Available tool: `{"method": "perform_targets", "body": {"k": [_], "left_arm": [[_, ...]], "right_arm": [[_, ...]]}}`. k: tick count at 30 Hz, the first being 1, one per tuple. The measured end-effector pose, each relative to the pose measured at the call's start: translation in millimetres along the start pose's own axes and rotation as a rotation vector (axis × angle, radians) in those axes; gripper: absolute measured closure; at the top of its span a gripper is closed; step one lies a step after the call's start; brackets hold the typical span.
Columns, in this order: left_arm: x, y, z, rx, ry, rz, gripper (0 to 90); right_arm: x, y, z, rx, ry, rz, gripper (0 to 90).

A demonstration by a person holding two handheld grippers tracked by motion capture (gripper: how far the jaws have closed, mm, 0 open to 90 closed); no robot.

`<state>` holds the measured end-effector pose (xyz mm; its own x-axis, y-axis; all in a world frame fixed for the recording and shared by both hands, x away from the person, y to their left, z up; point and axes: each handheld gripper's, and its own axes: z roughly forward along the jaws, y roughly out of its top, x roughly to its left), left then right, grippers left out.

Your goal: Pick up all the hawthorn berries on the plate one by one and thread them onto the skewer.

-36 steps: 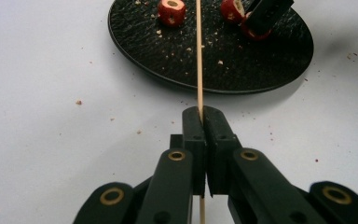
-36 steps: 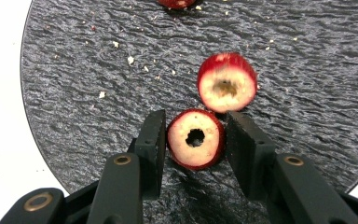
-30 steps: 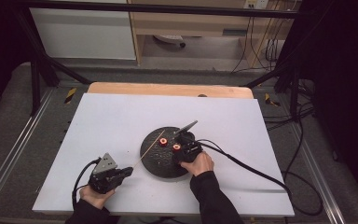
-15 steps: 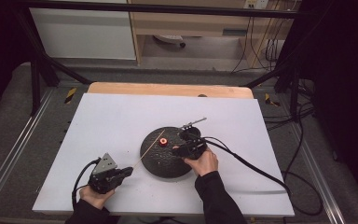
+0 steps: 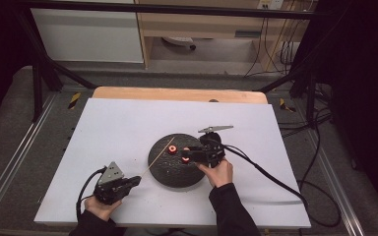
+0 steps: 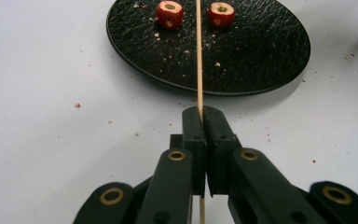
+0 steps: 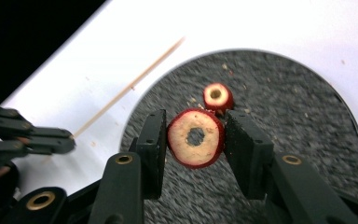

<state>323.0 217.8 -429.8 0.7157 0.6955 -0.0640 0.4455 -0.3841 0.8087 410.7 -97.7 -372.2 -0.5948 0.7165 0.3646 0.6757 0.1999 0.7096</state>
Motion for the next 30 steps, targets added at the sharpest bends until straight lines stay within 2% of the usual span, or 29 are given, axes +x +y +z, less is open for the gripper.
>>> {"method": "perform_targets", "body": {"k": [2, 3, 4, 14, 19, 28, 30], "left_arm": [[-0.4, 0.0, 0.1, -0.002, 0.002, -0.001, 87.8], [-0.4, 0.0, 0.0, -0.002, 0.002, -0.001, 87.8], [-0.3, -0.1, -0.1, -0.003, 0.003, -0.001, 87.8], [-0.6, -0.4, -0.6, -0.006, 0.004, 0.001, 87.8], [-1.2, -0.6, -0.5, -0.007, 0.006, 0.003, 87.8], [-3.3, -1.1, -1.6, -0.029, 0.011, 0.005, 87.8], [-4.6, -1.3, -1.7, -0.036, 0.015, 0.008, 87.8]], "right_arm": [[-0.7, -1.6, -2.0, -0.038, 0.016, -0.004, 60.5], [-0.8, -3.3, -3.9, -0.077, 0.034, 0.005, 60.6], [-0.8, -3.3, -3.9, -0.077, 0.034, 0.005, 60.6], [-5.1, -11.7, -4.9, -0.251, 0.128, 0.044, 60.6], [-6.1, -13.1, -4.5, -0.291, 0.13, 0.04, 60.6], [-6.1, -13.0, -3.3, -0.43, 0.135, 0.033, 60.6], [-6.4, -11.6, -3.2, -0.455, 0.138, 0.047, 60.6]]}}
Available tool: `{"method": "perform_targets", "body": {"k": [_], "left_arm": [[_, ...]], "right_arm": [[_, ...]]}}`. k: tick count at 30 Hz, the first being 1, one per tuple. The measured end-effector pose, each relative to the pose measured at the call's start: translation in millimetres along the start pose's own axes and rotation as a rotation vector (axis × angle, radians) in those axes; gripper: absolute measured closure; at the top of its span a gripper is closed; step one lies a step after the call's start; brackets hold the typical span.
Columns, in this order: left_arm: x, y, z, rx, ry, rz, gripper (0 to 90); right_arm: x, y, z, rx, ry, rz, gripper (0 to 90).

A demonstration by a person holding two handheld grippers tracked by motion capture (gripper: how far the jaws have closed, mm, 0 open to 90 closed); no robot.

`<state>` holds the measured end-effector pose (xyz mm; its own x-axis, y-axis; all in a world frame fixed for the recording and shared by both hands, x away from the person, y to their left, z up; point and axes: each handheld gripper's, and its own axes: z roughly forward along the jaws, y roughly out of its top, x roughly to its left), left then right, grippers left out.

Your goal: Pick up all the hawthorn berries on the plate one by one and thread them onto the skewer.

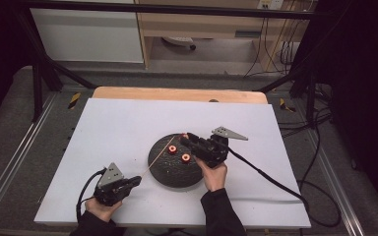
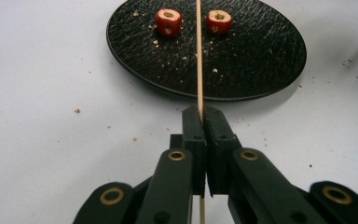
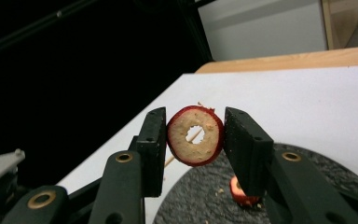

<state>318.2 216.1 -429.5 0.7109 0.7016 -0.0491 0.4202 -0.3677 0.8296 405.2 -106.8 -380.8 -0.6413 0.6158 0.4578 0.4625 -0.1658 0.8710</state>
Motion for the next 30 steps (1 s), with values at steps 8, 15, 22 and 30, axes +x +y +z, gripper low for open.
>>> {"method": "perform_targets", "body": {"k": [8, 15, 22, 30], "left_arm": [[-2.9, -0.6, 0.8, -0.011, -0.002, 0.005, 87.8], [-4.8, -1.2, 1.2, -0.027, -0.007, -0.006, 87.9], [-6.4, -1.0, 0.7, -0.038, -0.006, -0.01, 87.9], [-8.5, -1.4, 1.7, -0.046, -0.011, -0.023, 87.9]], "right_arm": [[-3.7, 0.9, 6.3, -0.066, 0.011, 0.037, 60.6], [-6.9, -0.9, 12.8, -0.132, 0.006, 0.078, 60.6], [-10.3, -6.7, 21.3, -0.162, 0.003, 0.127, 60.6], [-12.7, -13.6, 29.2, -0.215, -0.014, 0.181, 60.6]]}}
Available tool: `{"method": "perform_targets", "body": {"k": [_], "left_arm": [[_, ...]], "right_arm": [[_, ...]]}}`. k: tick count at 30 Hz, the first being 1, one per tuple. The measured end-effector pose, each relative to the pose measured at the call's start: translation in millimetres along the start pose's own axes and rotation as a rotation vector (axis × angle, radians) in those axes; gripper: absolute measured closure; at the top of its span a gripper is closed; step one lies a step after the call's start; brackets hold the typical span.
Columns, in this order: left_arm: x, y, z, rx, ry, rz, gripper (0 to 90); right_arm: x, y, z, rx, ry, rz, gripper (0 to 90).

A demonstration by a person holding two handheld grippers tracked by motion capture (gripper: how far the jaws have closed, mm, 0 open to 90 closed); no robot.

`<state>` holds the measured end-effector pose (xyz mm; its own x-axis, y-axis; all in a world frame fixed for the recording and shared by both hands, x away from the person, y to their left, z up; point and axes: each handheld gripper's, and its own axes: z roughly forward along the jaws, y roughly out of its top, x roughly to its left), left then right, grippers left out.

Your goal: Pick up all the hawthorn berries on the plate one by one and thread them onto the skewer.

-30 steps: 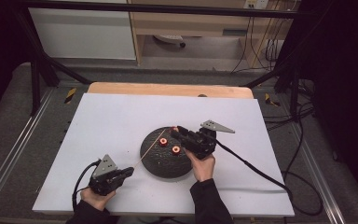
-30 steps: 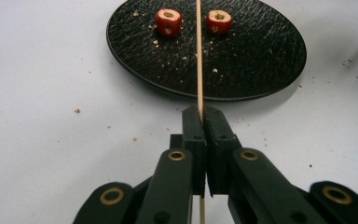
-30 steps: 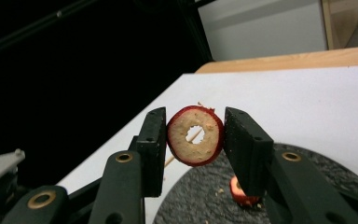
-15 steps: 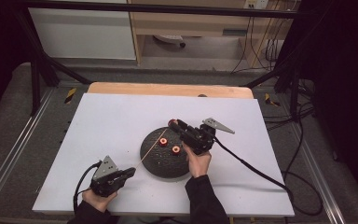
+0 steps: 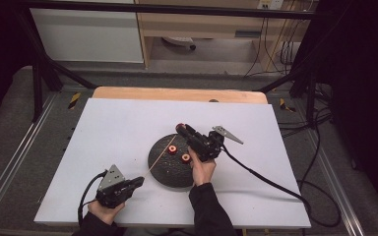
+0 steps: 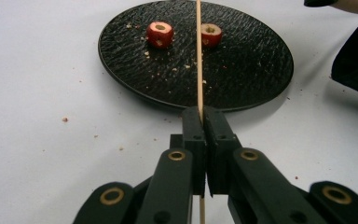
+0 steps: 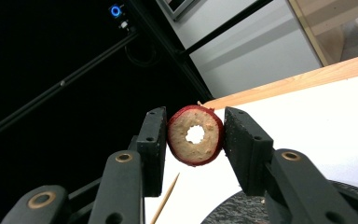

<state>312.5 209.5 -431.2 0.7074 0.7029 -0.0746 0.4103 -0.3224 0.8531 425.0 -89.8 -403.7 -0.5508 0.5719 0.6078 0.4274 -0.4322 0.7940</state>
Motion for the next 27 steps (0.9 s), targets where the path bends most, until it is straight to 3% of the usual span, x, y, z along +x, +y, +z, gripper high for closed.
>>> {"method": "perform_targets", "body": {"k": [10, 27], "left_arm": [[-1.6, 0.1, 1.5, -0.002, -0.007, -0.033, 87.9], [-3.3, 0.8, 5.2, 0.011, -0.024, -0.072, 87.9]], "right_arm": [[-0.9, -9.3, 3.0, -0.041, -0.011, 0.02, 60.6], [-1.7, -18.1, 4.9, -0.057, -0.03, -0.021, 60.6]]}}
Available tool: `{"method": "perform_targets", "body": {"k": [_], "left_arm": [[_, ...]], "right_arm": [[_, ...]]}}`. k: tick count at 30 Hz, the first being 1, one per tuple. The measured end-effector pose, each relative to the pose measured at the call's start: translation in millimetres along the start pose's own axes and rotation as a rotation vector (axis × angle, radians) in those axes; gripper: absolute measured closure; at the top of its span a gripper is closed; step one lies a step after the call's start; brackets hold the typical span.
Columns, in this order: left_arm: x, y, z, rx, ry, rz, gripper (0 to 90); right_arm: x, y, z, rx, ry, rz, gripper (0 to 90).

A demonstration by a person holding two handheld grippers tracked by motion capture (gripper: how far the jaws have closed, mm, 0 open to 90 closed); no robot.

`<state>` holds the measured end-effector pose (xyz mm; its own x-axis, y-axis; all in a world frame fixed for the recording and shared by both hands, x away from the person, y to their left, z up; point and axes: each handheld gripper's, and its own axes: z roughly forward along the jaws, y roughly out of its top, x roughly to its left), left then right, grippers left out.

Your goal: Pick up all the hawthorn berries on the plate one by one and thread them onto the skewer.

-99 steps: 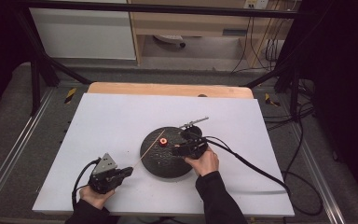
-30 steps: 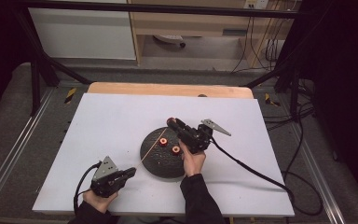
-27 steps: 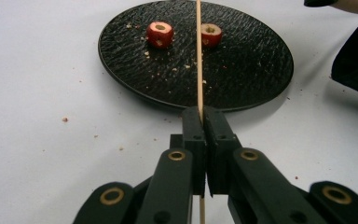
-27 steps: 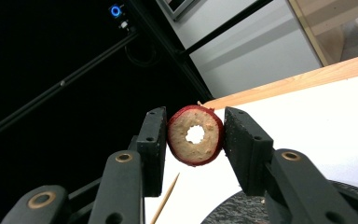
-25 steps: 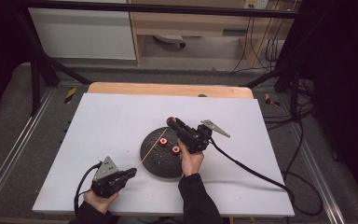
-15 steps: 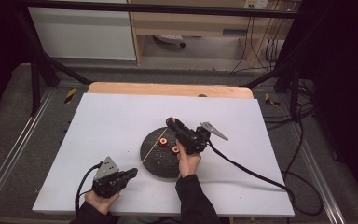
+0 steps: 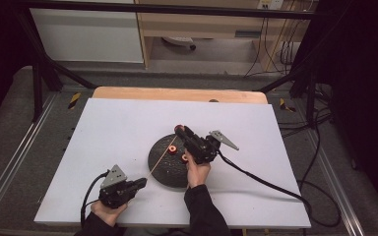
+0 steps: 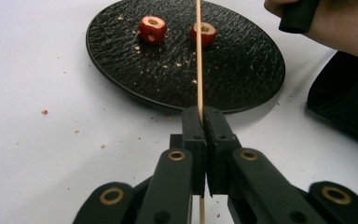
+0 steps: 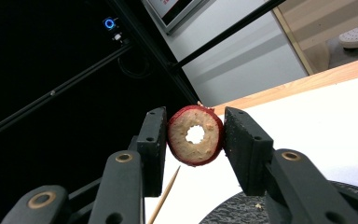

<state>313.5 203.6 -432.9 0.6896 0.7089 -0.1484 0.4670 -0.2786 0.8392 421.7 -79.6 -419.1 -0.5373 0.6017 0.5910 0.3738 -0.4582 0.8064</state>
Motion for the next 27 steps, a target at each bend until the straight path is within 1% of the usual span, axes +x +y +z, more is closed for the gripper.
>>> {"method": "perform_targets", "body": {"k": [3, 5, 8, 11, 17, 23, 25, 27], "left_arm": [[-0.2, 0.2, 0.6, 0.001, 0.001, -0.007, 88.0], [-0.3, 0.2, 1.3, 0.003, 0.002, -0.013, 88.0], [-0.8, 0.6, 2.7, 0.009, 0.002, -0.021, 88.0], [-1.6, 1.2, 3.5, 0.007, 0.004, -0.027, 88.0], [-5.1, 3.3, 6.0, 0.005, 0.004, -0.054, 88.0], [-10.3, 5.2, 9.5, 0.005, 0.009, -0.084, 88.0], [-11.8, 5.7, 10.2, 0.003, 0.004, -0.099, 88.0], [-12.7, 6.1, 10.0, 0.003, 0.005, -0.104, 88.0]], "right_arm": [[0.3, -1.1, 0.2, 0.0, 0.0, -0.001, 60.6], [-0.3, -2.1, 0.3, -0.002, 0.0, -0.013, 60.6], [0.2, -3.1, 0.4, 0.0, 0.0, -0.009, 60.6], [-0.2, -4.3, 0.6, 0.004, -0.001, -0.016, 60.7], [-0.1, -6.5, 0.5, 0.009, -0.004, -0.02, 60.6], [0.7, -7.6, -0.2, 0.001, -0.007, -0.027, 60.7], [1.2, -8.0, -0.6, -0.001, -0.008, -0.031, 60.7], [1.4, -8.3, -0.9, 0.0, -0.008, -0.032, 60.7]]}}
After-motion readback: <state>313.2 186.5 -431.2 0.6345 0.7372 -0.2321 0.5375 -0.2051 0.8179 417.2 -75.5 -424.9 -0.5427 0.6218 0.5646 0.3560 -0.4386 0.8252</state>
